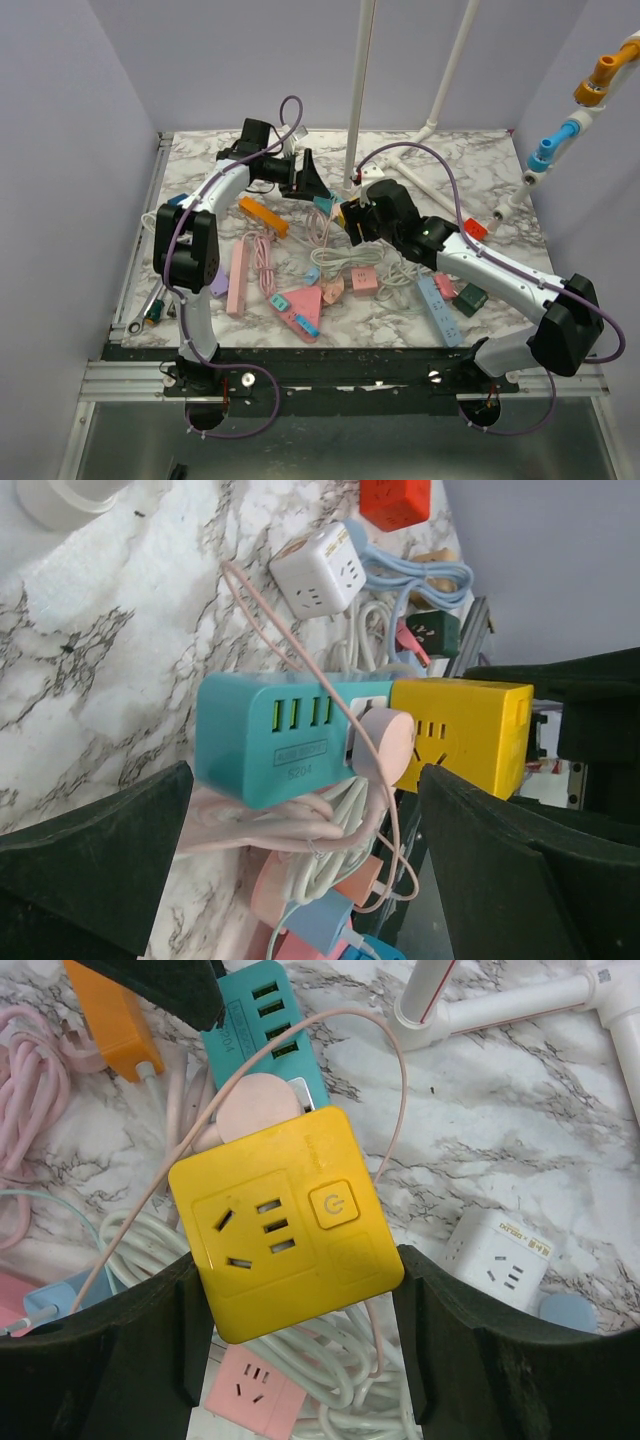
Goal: Pull the plug off the socket
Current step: Pick up the socket from the center of the board, then remove the plug from the socket.
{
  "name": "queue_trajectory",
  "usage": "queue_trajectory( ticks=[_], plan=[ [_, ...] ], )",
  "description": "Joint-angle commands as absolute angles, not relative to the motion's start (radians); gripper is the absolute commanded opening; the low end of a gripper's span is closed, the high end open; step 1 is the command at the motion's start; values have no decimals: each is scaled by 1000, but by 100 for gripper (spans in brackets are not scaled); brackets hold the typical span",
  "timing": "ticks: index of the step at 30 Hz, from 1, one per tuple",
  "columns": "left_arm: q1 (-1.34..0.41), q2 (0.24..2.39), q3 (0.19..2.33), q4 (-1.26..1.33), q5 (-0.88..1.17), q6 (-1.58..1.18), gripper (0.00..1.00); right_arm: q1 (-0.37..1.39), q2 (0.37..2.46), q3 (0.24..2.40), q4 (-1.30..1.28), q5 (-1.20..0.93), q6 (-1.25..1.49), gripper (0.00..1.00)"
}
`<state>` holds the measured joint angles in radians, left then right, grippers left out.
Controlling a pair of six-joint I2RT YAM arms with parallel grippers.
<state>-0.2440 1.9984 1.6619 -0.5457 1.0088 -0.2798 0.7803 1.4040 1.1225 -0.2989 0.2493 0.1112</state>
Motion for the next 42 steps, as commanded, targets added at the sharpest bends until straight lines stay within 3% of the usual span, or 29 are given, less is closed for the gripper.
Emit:
queue_trajectory(
  ticks=[1,12,17,21,25,35,42],
  plan=[
    [-242,2033,1675,-431,1138,-345,98,795,1345,1177,-118,231,124,33],
    [-254,2092,1663,-483,1161,-310,97,798,1357,1127,-68,228,131,32],
    [-265,2091,1629,-373,1221,-403,77,799,1372,1114,-55,225,135,32],
    [-265,2084,1618,-341,1244,-429,49,798,1385,1099,-46,231,132,32],
    [-264,2070,1608,-346,1259,-424,29,798,1395,1079,-31,245,127,32],
    [-252,2060,1637,-364,1286,-424,0,798,1437,1028,-15,264,134,32],
    [-249,2053,1731,-587,1148,-223,0,798,1451,1032,-48,285,129,31]
  ],
)
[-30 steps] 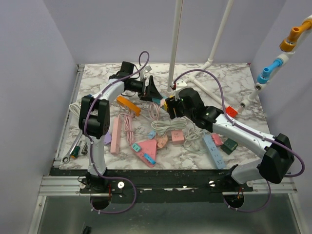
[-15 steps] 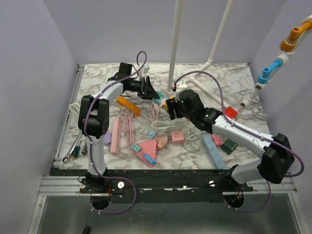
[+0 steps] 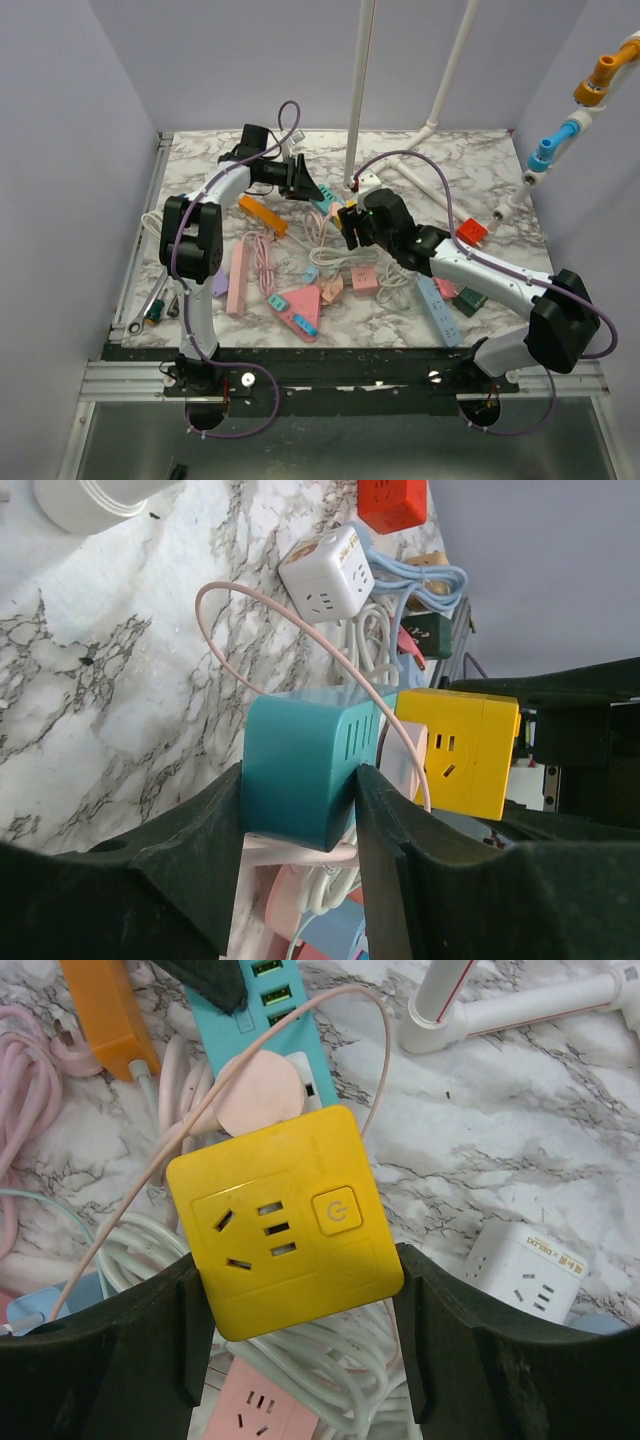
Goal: Pull the plug off the socket
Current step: Remove the plug from the socket.
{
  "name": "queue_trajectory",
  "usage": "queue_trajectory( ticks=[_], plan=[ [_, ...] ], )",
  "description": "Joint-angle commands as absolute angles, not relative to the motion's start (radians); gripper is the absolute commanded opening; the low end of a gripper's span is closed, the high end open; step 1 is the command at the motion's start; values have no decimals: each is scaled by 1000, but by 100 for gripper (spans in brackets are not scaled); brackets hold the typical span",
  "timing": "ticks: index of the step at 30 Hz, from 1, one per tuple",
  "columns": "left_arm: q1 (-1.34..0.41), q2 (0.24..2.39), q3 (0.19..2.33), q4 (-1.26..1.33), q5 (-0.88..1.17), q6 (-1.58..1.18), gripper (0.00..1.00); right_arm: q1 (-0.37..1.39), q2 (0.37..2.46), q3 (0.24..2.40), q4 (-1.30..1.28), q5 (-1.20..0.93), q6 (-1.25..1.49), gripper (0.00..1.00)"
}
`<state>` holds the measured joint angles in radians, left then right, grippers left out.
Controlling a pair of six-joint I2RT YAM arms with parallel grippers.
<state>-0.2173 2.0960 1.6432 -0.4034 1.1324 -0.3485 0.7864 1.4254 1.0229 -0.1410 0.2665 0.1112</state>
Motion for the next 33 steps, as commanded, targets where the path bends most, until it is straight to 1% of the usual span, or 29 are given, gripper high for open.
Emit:
queue_trajectory(
  ticks=[1,9,20,24,25,26,27,29,30,31,33],
  plan=[
    [-249,2050,1744,-611,1119,-194,0,798,1450,1034,-48,287,129,31],
    [-249,2012,1748,-674,928,-91,0,798,1428,1068,-64,272,133,29],
    [-248,2012,1766,-713,802,-40,0,798,1254,1054,-167,275,178,23],
    [-247,2016,1776,-717,788,-41,0,798,1231,1037,-180,271,199,22],
    [-247,2016,1780,-718,797,-44,0,798,1239,1028,-177,268,202,25],
    [-247,2017,1787,-720,812,-48,0,798,1256,1026,-176,264,205,34],
    [-247,2019,1794,-723,826,-51,0,798,1276,1025,-173,259,210,46],
    [-247,2024,1806,-731,861,-65,0,798,1326,1029,-158,245,213,55],
    [-247,2025,1811,-733,879,-71,0,798,1345,1032,-136,240,209,60],
    [-247,2024,1812,-732,892,-77,0,798,1371,1037,-123,235,201,67],
    [-246,2025,1812,-732,916,-89,0,797,1412,1061,-107,241,191,78]
  ],
)
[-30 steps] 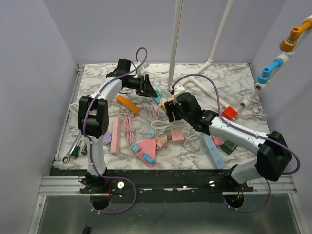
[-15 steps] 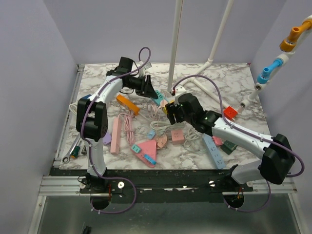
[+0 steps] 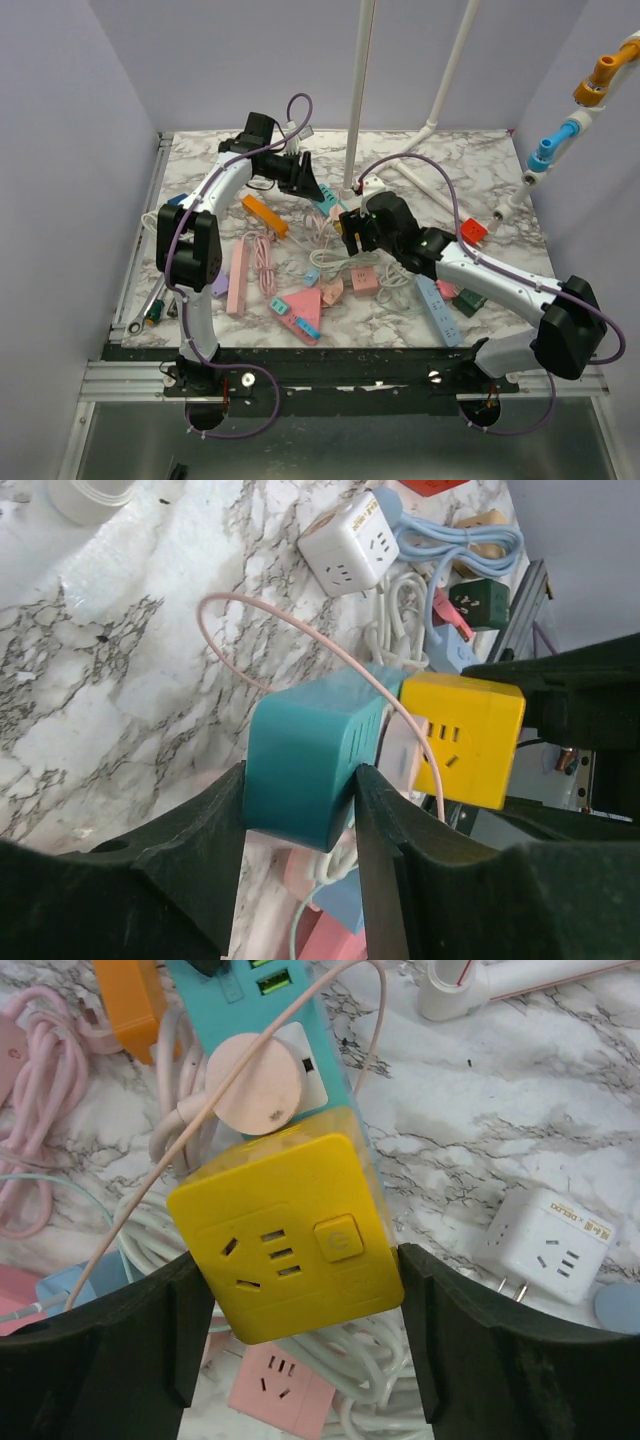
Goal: Pull the plug off the socket
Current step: Remove the plug from the socket.
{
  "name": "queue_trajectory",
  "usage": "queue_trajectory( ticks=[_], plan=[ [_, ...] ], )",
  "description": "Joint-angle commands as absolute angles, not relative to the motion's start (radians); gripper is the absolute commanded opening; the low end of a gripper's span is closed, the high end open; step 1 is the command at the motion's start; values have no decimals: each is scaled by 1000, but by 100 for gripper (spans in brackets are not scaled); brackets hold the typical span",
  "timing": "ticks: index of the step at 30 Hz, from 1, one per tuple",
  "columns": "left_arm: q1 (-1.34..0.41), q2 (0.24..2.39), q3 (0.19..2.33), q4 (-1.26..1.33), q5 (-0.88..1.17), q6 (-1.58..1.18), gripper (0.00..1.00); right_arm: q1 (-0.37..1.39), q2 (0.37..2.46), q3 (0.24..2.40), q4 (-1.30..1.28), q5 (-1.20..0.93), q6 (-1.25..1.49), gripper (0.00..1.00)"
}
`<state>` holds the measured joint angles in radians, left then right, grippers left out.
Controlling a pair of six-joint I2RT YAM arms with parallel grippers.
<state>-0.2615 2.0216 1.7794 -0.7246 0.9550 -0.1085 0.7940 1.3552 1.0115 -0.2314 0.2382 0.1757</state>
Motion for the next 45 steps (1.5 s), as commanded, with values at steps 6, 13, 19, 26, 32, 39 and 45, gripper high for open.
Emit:
queue_trajectory(
  ticks=[6,13,19,26,32,39,45],
  plan=[
    [-239,2026,1815,-733,963,-113,0,796,1484,1101,-76,230,147,99],
    [-229,2029,1819,-738,975,-117,0,796,1499,1042,-17,233,72,100],
    [-226,2031,1815,-744,974,-108,0,797,1496,998,-29,288,58,100],
    [-222,2028,1806,-753,974,-91,0,708,1430,957,-60,265,292,100],
    [-219,2015,1793,-753,975,-84,0,673,1414,936,-16,78,557,100],
    [-216,1999,1777,-750,974,-76,0,632,1465,904,60,-44,717,100],
    [-210,1985,1763,-755,972,-62,0,574,1448,885,63,-35,756,100]
  ],
)
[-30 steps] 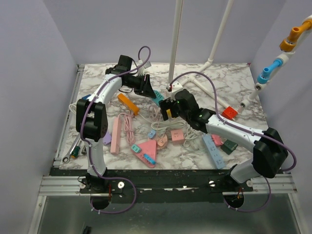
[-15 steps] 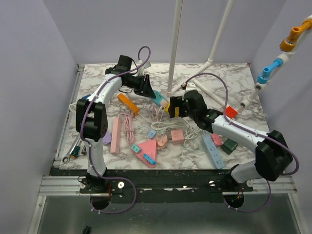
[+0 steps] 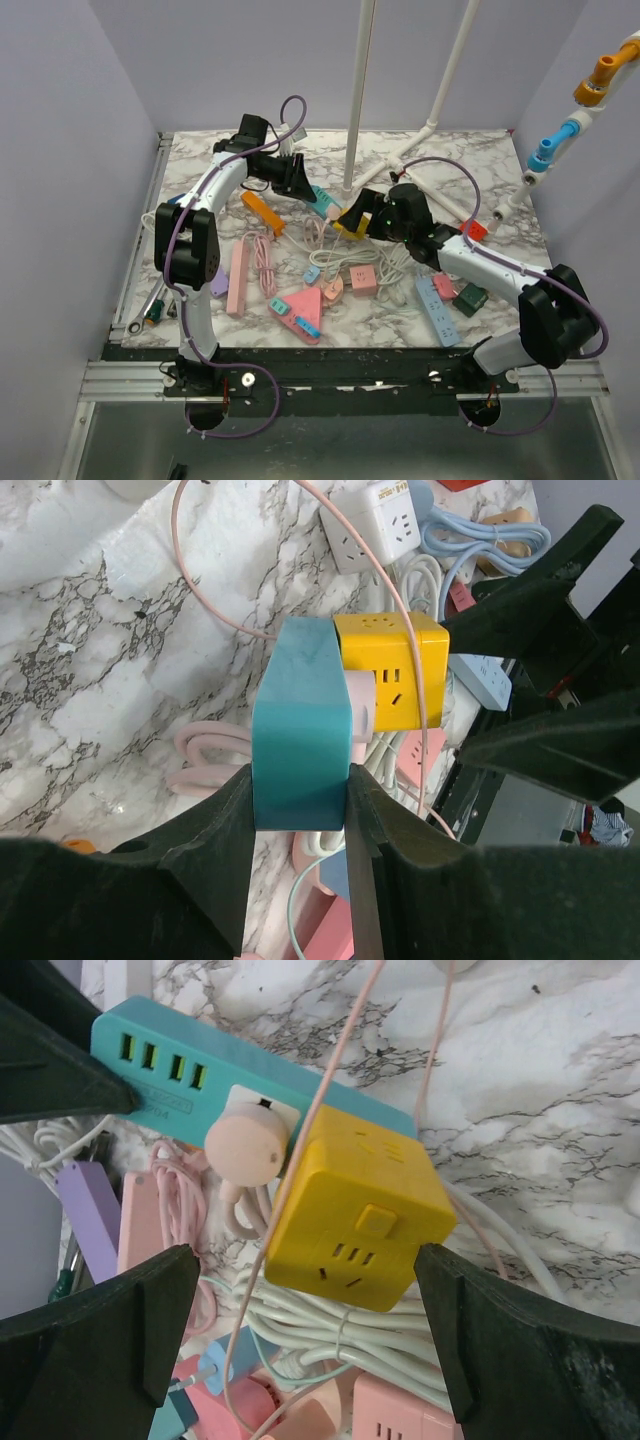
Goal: Pull the plug off the socket
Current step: Remove the plug from the socket.
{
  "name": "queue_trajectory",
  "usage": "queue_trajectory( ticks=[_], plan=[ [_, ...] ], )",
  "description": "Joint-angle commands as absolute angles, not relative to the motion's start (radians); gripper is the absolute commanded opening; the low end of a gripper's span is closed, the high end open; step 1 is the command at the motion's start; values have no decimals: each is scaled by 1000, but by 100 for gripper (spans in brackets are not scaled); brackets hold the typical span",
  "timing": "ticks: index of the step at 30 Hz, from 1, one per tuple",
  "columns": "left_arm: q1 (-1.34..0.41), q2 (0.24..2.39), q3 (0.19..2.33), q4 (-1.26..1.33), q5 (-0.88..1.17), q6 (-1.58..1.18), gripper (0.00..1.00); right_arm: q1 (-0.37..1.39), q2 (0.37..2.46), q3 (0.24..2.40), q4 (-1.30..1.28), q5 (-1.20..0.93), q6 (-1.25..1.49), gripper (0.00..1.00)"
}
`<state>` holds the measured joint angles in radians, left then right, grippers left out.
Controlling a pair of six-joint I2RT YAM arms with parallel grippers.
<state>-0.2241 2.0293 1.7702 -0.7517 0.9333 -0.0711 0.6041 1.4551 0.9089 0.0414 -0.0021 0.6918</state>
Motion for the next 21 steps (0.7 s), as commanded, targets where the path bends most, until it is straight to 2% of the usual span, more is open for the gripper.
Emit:
queue_trajectory(
  ticks=[1,8,21],
  plan=[
    [-209,1982,1761,-756,971,-58,0,572,1431,885,52,-26,751,100],
    [-201,1983,1756,-758,973,-53,0,566,1348,879,-45,80,736,100],
    [-196,1976,1758,-773,975,-40,0,544,1385,869,-25,160,816,98]
  ],
)
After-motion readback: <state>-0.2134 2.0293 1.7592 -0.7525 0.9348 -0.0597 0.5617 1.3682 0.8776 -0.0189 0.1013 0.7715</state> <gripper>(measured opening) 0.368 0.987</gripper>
